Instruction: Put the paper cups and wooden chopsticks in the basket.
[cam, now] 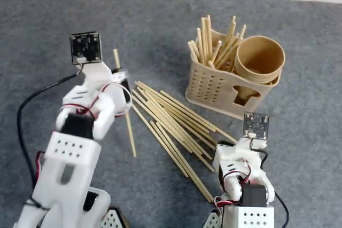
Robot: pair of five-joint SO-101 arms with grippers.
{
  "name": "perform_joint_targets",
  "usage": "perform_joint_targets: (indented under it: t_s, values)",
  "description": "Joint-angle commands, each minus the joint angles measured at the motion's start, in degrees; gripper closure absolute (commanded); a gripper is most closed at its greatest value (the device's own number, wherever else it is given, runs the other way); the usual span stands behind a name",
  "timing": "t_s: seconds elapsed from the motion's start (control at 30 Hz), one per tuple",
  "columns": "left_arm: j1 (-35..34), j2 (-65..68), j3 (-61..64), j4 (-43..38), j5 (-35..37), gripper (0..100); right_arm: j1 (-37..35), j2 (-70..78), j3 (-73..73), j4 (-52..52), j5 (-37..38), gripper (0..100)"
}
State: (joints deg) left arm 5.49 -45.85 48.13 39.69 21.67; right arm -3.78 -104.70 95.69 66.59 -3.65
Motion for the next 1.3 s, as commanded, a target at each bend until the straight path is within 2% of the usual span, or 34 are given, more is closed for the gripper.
perform_joint_targets:
  t_s: [0.0, 0.27, 0.6, 0.73, 0.8, 1.07, 1.17, 1.27]
  values:
    - [4.88, -6.73, -0.84, -3.34, -0.09, 99, 0.57, -0.75, 4.09, 0.48, 0.0, 99.5]
    - [10.24, -12.7, -0.75, -16.97, -0.53, 99, 0.57, -0.75, 4.09, 0.66, 0.0, 99.5]
    - [20.18, -12.79, -0.66, -32.44, -0.53, 99, 0.57, -0.75, 4.09, 0.48, 0.0, 99.5]
    - [22.9, -12.62, -1.1, -41.67, -0.62, 99, 0.57, -0.75, 4.09, 0.48, 0.0, 99.5]
    - [24.57, -12.62, -1.63, -44.84, -2.9, 99, 0.48, -0.75, 4.26, 0.48, 0.0, 99.5]
    - [30.37, -10.51, -7.25, -45.45, -15.38, 99, 0.22, -0.75, 6.81, -5.41, 0.0, 99.5]
    - [29.49, -6.2, -11.38, -45.54, -18.55, 99, -0.31, -0.75, 7.6, -4.18, 0.0, 99.5]
    - [27.91, -1.45, -15.08, -45.63, -18.73, 99, -0.84, -0.75, 7.69, 2.33, 0.0, 99.5]
